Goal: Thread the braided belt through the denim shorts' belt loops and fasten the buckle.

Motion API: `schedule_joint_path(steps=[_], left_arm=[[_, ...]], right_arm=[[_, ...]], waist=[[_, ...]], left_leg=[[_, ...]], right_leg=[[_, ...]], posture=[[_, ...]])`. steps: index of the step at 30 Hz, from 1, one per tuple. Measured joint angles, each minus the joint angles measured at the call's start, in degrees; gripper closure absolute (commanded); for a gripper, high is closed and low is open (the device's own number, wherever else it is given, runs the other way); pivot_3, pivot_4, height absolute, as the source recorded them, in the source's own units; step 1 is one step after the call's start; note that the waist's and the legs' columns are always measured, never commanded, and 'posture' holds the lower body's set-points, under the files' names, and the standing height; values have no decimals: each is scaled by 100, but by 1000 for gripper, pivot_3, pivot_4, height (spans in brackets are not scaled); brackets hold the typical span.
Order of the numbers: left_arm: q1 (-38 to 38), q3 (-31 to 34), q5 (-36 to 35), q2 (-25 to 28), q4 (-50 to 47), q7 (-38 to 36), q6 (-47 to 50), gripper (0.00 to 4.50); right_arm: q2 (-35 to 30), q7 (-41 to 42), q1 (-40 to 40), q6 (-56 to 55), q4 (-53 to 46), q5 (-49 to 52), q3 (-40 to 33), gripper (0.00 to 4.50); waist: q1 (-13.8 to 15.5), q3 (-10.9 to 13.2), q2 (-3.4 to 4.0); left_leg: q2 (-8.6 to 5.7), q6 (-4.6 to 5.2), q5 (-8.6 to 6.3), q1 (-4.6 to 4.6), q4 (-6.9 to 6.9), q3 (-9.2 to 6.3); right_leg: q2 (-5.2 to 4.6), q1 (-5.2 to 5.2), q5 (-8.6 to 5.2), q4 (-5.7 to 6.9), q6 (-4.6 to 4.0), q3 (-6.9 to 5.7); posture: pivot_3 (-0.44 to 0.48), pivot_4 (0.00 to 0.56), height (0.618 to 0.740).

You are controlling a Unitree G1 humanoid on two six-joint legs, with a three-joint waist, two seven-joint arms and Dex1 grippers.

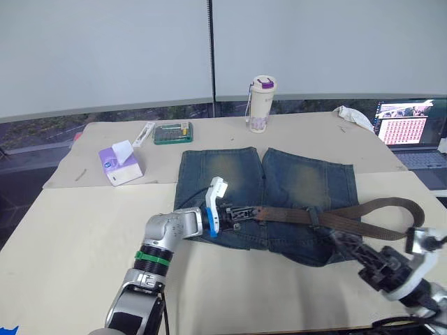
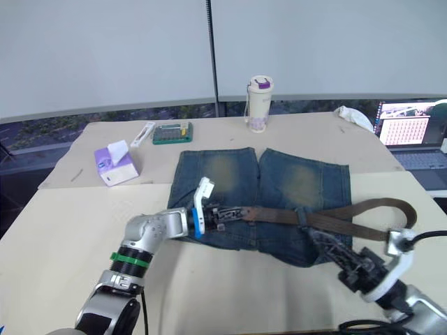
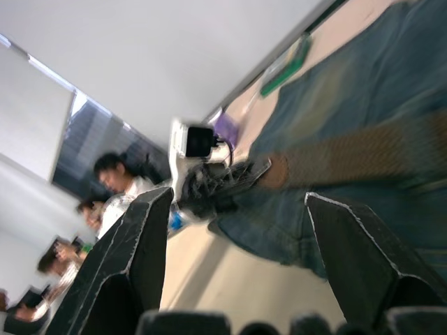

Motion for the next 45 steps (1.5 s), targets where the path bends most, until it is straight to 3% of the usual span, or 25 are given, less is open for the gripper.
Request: schedule_joint_path(steps=[6, 13, 16, 20, 21, 23, 26, 33, 39, 45], left_arm=[[112, 365, -577, 302, -233, -396, 552, 4500], [167, 575, -907, 334, -348, -407, 832, 4500], [204, 564, -914, 308, -414, -404, 836, 4500], [252, 555, -916, 277, -433, -393, 837, 4500], [252, 554, -916, 275, -433, -391, 835, 4500], [254, 544, -902, 277, -433, -382, 810, 4500], [296, 452, -831, 304, -445, -408, 660, 4500], [550, -128, -266, 527, -612, -681, -49, 2069], [670, -417, 301, 759, -628, -936, -935, 49], [754, -472, 447, 753, -634, -1195, -1472, 49]], right_arm=[[983, -1134, -775, -96, -114, -894, 1643, 1118], [1619, -1501, -1396, -771, 336, -1312, 1724, 1118], [1611, -1499, -1459, -850, 341, -1310, 1720, 1878], [1575, -1499, -1458, -850, 356, -1282, 1720, 3221], [1556, -1498, -1455, -850, 355, -1248, 1723, 3773], [1530, -1496, -1451, -849, 354, -1210, 1726, 4335], [1510, -1489, -1430, -850, 350, -1207, 1738, 4422], [1323, -1471, -1318, -907, 357, -1451, 1683, 4500], [1215, -1954, -1191, -893, 690, -1197, 1009, 4500], [1081, -2189, -1148, -793, 871, -1070, 854, 4500]], waist=[[8, -12, 11], [5, -23, 3], [0, -23, 4], [-5, -23, 4], [-6, -23, 4], [-7, -23, 4], [-8, -23, 4], [-1, -25, 7], [7, -25, 7], [6, -25, 8]], left_leg=[[-5, -15, 7, -4, -3, -11], [-20, -15, 8, 0, -5, -17], [-20, -18, 10, 2, -6, -19], [-20, -18, 9, 2, -6, -20], [-20, -17, 9, 1, -6, -20], [-20, -17, 9, 2, -6, -20], [-20, -17, 9, 2, -7, -20], [-21, -17, 9, 1, -8, -20], [-17, -15, 8, -1, -11, -19], [-14, -11, 6, -1, -11, -18]], right_leg=[[-2, -18, 1, 6, -2, -4], [-3, -19, 2, 7, -2, -5], [-2, -19, 2, 8, -3, -5], [-2, -19, 2, 8, -3, -5], [-2, -19, 2, 8, -3, -5], [-2, -18, 2, 8, -3, -5], [-2, -18, 2, 8, -3, -4], [-3, -16, 2, 5, -3, -4], [-6, -15, 2, 2, -4, -1], [-6, -11, 2, 1, -4, -3]], posture=[[0, 150, 740], [0, 150, 740], [0, 150, 740], [0, 150, 740], [0, 150, 740], [0, 150, 740], [0, 150, 740], [0, 150, 740], [0, 150, 740], [0, 150, 740]])
